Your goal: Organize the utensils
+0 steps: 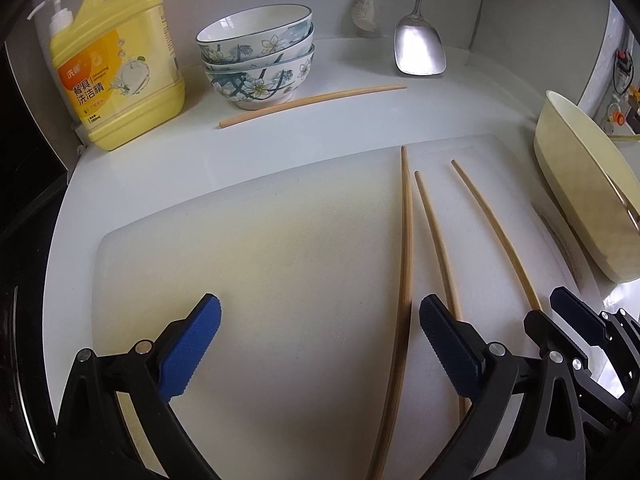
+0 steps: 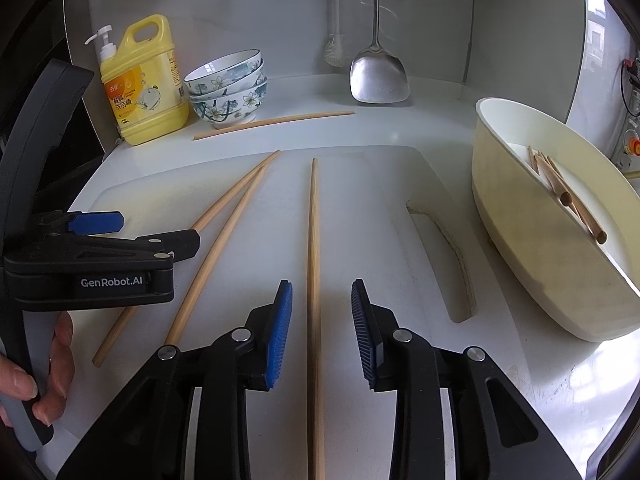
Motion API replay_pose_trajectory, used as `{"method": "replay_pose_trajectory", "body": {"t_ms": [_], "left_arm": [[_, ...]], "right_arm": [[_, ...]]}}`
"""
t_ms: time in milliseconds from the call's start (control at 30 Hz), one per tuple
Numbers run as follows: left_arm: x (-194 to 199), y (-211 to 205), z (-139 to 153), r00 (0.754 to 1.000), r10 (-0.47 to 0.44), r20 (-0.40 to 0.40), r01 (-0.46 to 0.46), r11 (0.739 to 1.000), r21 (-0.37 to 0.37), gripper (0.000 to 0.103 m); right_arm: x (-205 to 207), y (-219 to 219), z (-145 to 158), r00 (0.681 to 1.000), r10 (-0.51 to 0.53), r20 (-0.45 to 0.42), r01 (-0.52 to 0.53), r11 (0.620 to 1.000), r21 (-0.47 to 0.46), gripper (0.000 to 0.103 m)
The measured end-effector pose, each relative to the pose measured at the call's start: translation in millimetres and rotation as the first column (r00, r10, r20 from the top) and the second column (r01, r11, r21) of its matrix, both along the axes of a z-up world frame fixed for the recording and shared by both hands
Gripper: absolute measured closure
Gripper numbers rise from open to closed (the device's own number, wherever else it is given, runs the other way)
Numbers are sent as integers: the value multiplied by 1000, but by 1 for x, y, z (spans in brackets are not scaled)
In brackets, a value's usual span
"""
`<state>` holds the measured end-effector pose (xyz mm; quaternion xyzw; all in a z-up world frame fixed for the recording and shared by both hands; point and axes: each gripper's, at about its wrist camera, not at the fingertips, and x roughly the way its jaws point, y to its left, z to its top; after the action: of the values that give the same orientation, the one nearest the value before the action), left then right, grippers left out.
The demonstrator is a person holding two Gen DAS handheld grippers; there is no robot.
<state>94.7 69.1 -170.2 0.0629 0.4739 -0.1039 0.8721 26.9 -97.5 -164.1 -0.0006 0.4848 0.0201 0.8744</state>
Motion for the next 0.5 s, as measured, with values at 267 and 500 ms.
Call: {"method": "replay_pose_trajectory", "body": {"t_ms": [267, 500], "left_arm": [[-15, -10, 5, 997, -51, 53, 52, 999, -3, 36], [-26, -20, 9, 992, -108, 64, 109, 994, -10, 96]], "right_arm": [[1, 5, -2, 1000, 26, 5, -26, 999, -26, 73], [-1, 11, -1, 999, 35, 9, -34, 999, -40, 97]]}}
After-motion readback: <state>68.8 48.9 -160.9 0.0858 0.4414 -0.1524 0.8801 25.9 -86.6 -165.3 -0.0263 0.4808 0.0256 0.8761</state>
